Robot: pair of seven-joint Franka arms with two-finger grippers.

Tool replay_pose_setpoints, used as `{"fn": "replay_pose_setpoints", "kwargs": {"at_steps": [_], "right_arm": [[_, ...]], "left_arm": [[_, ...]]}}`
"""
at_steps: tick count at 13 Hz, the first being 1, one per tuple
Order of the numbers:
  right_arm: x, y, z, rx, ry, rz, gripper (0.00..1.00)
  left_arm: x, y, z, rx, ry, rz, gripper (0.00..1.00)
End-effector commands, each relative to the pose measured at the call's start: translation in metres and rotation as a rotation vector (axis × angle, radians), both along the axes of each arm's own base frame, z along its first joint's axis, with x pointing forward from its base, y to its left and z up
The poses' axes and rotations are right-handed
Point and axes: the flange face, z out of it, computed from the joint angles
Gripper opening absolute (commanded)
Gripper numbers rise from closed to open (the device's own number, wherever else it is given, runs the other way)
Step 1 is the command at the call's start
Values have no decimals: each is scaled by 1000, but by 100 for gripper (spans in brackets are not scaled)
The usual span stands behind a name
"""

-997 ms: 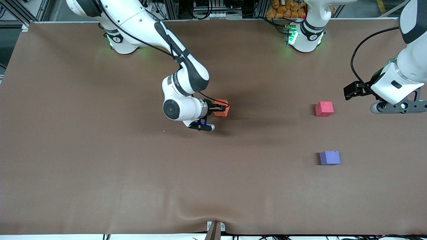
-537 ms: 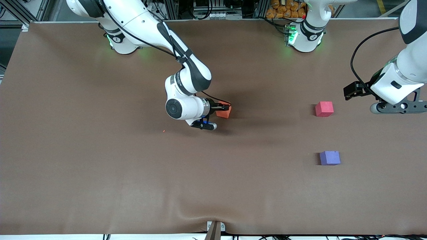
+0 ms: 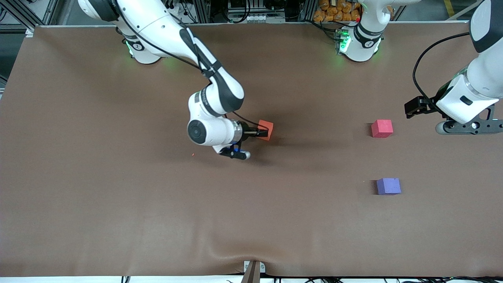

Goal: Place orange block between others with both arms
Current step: 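Carry the orange cube to mid-table and release it, then withdraw the right gripper while the left gripper reaches the orange cube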

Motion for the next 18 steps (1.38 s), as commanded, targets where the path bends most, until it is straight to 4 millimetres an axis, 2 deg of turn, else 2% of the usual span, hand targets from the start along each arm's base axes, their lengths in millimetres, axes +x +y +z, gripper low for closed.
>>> {"fn": "replay_pose_setpoints", "kwargs": {"at_steps": [1, 4, 7, 9, 13, 15, 18], "right_arm": [[21, -34, 25, -6, -5, -9, 100], [46, -102, 60, -146, -21, 83, 100], [68, -168, 113, -237, -84, 88, 100], [76, -215, 144, -274, -82, 69, 100], [73, -299, 201, -361, -110, 146, 100], [69, -330, 223, -411, -131, 190, 100], [63, -375, 261, -459, -204, 281, 100]], "left_arm": [[2, -5, -3, 5, 5, -14, 100], [10, -18, -16, -14, 8, -8, 100], [16, -29, -30, -68, 26, -8, 100], [20, -50, -46, -73, 39, -39, 100], [21, -121, -89, -64, 67, -85, 100], [17, -157, -105, -64, 64, -104, 100], [-1, -214, -126, -47, 84, -118, 100]]}}
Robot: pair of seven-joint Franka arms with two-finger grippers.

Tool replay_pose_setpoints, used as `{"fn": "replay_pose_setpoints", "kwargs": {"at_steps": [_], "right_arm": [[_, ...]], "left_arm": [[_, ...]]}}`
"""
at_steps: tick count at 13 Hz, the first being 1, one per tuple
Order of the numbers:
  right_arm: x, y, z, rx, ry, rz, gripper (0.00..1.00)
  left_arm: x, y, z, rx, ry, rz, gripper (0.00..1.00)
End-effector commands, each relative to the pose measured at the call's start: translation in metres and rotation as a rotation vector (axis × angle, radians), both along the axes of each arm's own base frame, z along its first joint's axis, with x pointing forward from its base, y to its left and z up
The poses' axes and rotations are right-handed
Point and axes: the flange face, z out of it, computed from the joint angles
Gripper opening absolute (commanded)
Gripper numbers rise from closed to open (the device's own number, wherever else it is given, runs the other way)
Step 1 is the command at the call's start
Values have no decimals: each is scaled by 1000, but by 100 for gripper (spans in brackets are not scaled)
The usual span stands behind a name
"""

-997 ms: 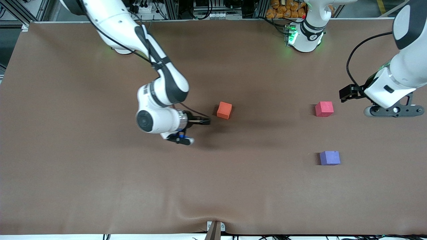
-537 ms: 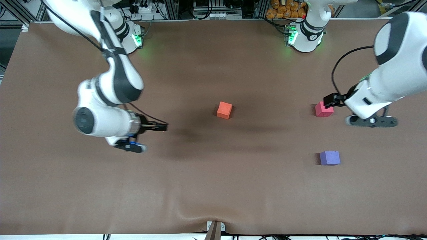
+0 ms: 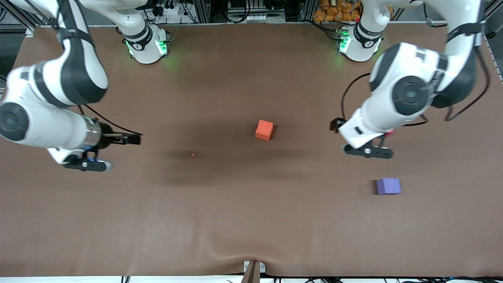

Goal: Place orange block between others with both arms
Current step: 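Withdraw the right gripper while the left gripper reaches the orange cube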

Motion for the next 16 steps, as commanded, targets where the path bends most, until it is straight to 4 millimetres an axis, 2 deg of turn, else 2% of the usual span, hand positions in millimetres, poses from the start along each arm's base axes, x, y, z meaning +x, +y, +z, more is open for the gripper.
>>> {"fn": "replay_pose_setpoints", "kwargs": {"at_steps": [1, 3, 4, 6, 10, 13, 15, 16], "right_arm": [[-16, -33, 36, -17, -28, 92, 100], [-27, -67, 50, -10, -3, 94, 100], [-28, -84, 55, 0, -11, 120, 100], [-31, -103, 62, 3, -25, 154, 100], [-36, -103, 74, -3, -41, 144, 100], [-37, -78, 78, 3, -51, 178, 100], [-38, -74, 80, 16, -57, 179, 100], [-38, -81, 80, 40, -56, 158, 100]], "left_arm": [[-15, -46, -13, 4, 10, -5, 100], [-29, -79, -43, 31, 50, -16, 100], [-40, -103, -63, 51, 72, -26, 100], [-56, -137, -81, 58, 62, -23, 100], [-79, -183, -105, 51, 24, -3, 100], [-98, -214, -128, 45, 6, -21, 100], [-97, -216, -132, 25, -3, -11, 100], [-96, -215, -136, 17, -4, -7, 100]]}}
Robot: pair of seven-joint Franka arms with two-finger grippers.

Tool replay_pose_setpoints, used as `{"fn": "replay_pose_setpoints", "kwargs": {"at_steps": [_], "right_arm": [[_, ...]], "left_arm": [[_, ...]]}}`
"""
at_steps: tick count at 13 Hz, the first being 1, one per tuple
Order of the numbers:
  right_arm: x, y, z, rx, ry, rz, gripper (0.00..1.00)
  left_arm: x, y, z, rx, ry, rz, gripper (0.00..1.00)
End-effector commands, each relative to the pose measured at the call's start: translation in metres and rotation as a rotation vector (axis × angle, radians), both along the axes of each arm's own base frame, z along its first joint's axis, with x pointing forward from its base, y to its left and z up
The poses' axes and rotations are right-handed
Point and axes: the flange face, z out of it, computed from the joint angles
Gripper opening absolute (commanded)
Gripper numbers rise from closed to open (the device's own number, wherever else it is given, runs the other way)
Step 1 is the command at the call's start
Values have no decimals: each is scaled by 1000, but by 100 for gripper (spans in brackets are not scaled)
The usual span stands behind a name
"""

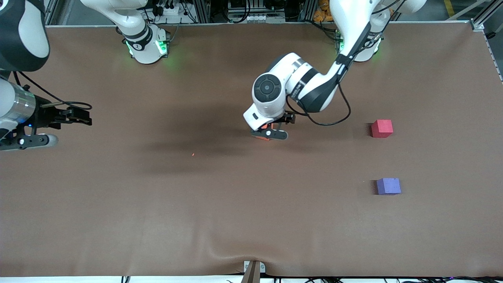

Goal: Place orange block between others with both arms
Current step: 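Close the left gripper on the orange cube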

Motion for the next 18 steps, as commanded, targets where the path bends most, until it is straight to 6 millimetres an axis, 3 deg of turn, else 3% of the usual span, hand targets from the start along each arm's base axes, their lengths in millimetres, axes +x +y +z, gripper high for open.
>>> {"fn": "replay_pose_setpoints", "kwargs": {"at_steps": [1, 4, 7, 11, 15, 18], "right_arm": [[-9, -16, 6, 53, -4, -44, 100], [-8, -20, 10, 47, -17, -14, 100], [-7, -23, 8, 47, -17, -7, 100], [-5, -23, 7, 43, -19, -6, 100], [-5, -25, 8, 23, -23, -3, 100], [-5, -24, 7, 25, -20, -3, 100]], "left_arm": [[6, 1, -7, -42, -22, 35, 100], [0, -12, -24, -124, -74, 39, 100], [-4, -9, -58, -88, -42, 32, 100], [-16, -16, -68, -78, -31, 13, 100], [-28, -20, -97, -44, 2, 6, 100], [-31, -22, -101, -40, 6, 3, 100]]}}
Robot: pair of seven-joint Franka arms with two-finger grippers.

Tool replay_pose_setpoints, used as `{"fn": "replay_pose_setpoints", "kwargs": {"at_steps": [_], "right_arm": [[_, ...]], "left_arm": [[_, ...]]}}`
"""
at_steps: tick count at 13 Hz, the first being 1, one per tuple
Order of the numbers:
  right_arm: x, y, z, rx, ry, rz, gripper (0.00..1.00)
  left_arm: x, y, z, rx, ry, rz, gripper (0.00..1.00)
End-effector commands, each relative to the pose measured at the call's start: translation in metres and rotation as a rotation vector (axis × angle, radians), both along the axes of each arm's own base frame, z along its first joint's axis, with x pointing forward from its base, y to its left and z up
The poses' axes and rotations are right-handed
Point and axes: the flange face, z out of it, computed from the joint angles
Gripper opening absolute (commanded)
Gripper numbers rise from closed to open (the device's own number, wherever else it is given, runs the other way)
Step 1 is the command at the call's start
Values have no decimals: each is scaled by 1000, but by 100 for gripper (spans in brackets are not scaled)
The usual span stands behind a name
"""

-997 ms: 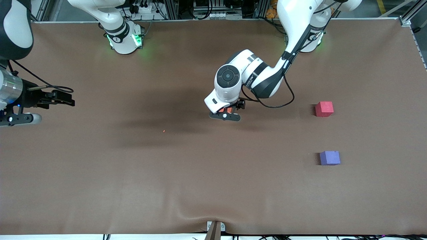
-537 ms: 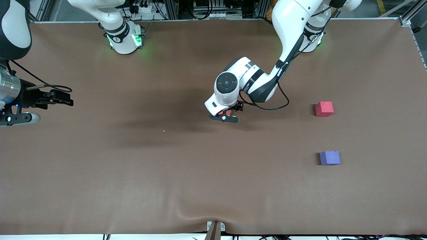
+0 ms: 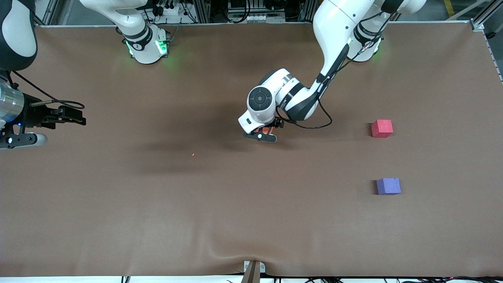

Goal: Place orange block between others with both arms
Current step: 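Lift the orange cube and carry it toward the pink and purple cubes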

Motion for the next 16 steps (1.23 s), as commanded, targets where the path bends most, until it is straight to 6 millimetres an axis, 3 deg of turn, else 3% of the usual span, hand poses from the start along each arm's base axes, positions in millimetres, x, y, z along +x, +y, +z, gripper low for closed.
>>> {"fn": "replay_pose_setpoints", "kwargs": {"at_steps": [1, 7, 8, 10, 11, 14, 16], "right_arm": [[-5, 0, 4, -6, -8, 15, 100], [-5, 0, 4, -6, -8, 16, 100], [-5, 0, 4, -6, -8, 16, 100], [-5, 0, 4, -6, -8, 15, 100], [-5, 0, 4, -6, -8, 15, 100], [-4, -1, 3, -6, -6, 13, 100], [-4, 0, 3, -6, -6, 15, 100]], "left_arm": [[-2, -2, -2, 0, -7, 19, 100], [-2, -2, -16, 14, -4, 24, 100], [-1, -2, -16, 16, -4, 40, 83], [-5, -5, -22, 39, -7, 102, 16], [-9, -7, -23, 51, -17, 112, 0], [1, 0, -15, 53, -29, 149, 0], [19, 13, 1, 46, -49, 219, 0]]}}
